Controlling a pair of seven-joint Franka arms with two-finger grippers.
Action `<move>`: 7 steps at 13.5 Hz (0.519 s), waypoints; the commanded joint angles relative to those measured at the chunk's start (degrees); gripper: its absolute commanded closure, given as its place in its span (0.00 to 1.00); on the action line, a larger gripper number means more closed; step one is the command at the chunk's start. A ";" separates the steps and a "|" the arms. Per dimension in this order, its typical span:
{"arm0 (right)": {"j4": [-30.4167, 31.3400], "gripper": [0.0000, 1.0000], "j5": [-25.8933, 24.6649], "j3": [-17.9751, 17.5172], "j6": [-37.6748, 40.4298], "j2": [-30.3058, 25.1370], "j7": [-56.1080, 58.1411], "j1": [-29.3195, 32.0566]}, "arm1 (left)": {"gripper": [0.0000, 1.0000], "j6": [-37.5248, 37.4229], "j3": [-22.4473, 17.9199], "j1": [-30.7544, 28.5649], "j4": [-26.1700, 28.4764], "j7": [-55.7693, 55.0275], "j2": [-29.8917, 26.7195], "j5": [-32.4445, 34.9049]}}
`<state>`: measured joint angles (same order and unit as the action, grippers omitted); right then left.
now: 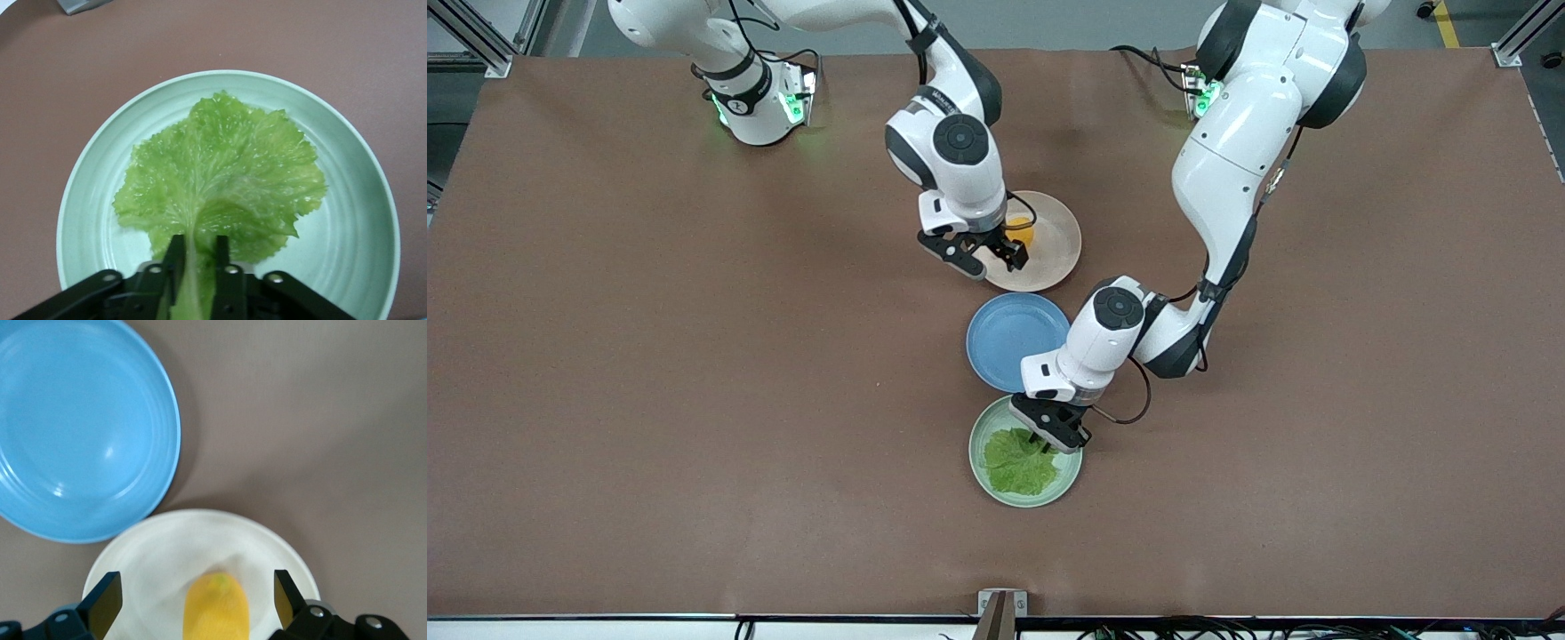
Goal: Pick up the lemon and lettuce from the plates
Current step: 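Grasp the lettuce with the left gripper while the right gripper lowers onto the lemon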
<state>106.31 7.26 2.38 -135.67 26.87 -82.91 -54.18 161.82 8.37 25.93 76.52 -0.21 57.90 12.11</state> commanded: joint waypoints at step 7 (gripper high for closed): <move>-0.23 0.02 -0.58 1.14 -3.45 5.30 -4.71 -5.50 | 0.96 -6.05 -0.37 -0.44 -0.33 -0.06 -5.24 2.66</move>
<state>106.32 7.21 2.65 -137.73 31.12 -86.15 -58.62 160.51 8.28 25.83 74.98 0.06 56.58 13.23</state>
